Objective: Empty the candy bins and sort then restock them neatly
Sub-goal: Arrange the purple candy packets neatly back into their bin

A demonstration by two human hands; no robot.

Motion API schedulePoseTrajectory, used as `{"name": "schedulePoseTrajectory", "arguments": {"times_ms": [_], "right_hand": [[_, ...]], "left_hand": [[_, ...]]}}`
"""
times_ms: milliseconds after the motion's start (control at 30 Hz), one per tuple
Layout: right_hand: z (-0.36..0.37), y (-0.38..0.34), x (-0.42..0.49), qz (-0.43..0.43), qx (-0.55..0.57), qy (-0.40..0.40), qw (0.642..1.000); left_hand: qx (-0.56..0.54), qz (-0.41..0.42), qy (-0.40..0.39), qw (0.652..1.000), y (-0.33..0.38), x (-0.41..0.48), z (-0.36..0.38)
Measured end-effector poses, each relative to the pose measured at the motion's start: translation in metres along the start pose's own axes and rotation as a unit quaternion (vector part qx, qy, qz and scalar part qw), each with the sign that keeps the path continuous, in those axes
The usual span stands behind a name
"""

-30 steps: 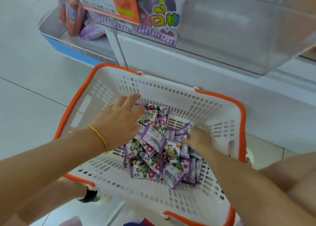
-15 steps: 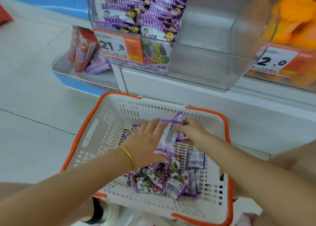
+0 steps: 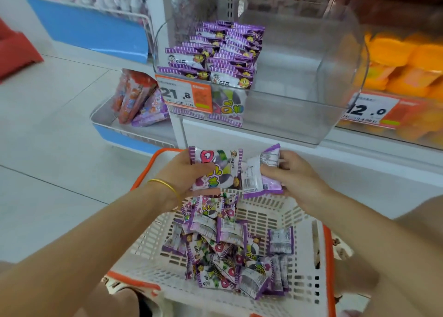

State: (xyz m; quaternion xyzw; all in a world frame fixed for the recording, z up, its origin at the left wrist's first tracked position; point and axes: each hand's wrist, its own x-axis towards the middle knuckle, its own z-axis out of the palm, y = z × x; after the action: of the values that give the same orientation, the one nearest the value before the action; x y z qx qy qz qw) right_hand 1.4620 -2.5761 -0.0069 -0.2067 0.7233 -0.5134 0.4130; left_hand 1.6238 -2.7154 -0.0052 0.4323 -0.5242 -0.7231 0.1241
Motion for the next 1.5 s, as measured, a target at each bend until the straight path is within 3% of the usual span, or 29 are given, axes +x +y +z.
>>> {"name": "schedulePoseTrajectory", "arguments": {"times_ms": [67,133,300,433,500,633,700,800,867,967,1100,1200,1267,1367,1500], "right_hand": [[0.002,0.003,-0.004,-0.131,-0.100,0.058,0.985],[0.008,0.009,-0.006,-0.240,-0.199,0.095,0.945],[0.025,0.029,-0.001,-0.444,-0.427,0.081,0.784],[0.026,0.037,0.001,-0.465,-0.438,0.011,0.770],[0.025,0.035,0.002,-0.468,-0.414,-0.014,0.781],[0.023,0.022,-0.002,-0.356,-0.222,0.004,0.908],[0.022,0.016,-0.004,-0.307,-0.155,0.037,0.938],[0.023,0.012,-0.004,-0.216,-0.068,0.003,0.974],[0.024,0.013,-0.004,-0.192,-0.072,-0.013,0.979],[0.023,0.010,-0.005,-0.223,-0.129,-0.005,0.966],[0.023,-0.005,-0.011,-0.325,-0.320,0.000,0.890],[0.027,-0.012,-0.015,-0.273,-0.342,-0.001,0.899],[0.022,-0.016,-0.013,-0.210,-0.315,0.000,0.925],[0.005,-0.024,-0.009,-0.130,-0.148,-0.029,0.980],[-0.008,-0.029,-0.006,-0.094,0.043,-0.040,0.994]], "left_hand": [[-0.034,-0.017,0.013,0.999,0.001,-0.001,0.000],[-0.058,-0.038,0.022,0.997,0.000,-0.002,0.003],[-0.163,-0.121,0.010,0.979,0.002,0.001,0.011],[-0.118,-0.071,-0.036,0.990,0.008,0.003,0.005],[-0.083,-0.040,-0.043,0.995,0.010,0.002,0.006],[-0.098,-0.019,0.000,0.995,0.012,0.004,0.005],[-0.104,-0.008,0.013,0.994,0.014,0.005,0.004],[-0.072,0.014,-0.007,0.997,0.014,0.003,0.004],[-0.040,0.029,-0.016,0.999,0.014,0.002,0.004],[-0.010,0.051,-0.028,0.998,0.013,0.000,0.001],[0.054,0.087,-0.032,0.994,0.009,-0.003,0.004],[0.062,0.115,-0.037,0.991,0.007,-0.005,0.010],[0.027,0.106,-0.039,0.993,0.011,-0.007,0.013],[-0.055,0.061,-0.038,0.996,0.021,-0.007,0.010],[-0.057,0.051,-0.013,0.997,0.027,-0.008,0.005]]}}
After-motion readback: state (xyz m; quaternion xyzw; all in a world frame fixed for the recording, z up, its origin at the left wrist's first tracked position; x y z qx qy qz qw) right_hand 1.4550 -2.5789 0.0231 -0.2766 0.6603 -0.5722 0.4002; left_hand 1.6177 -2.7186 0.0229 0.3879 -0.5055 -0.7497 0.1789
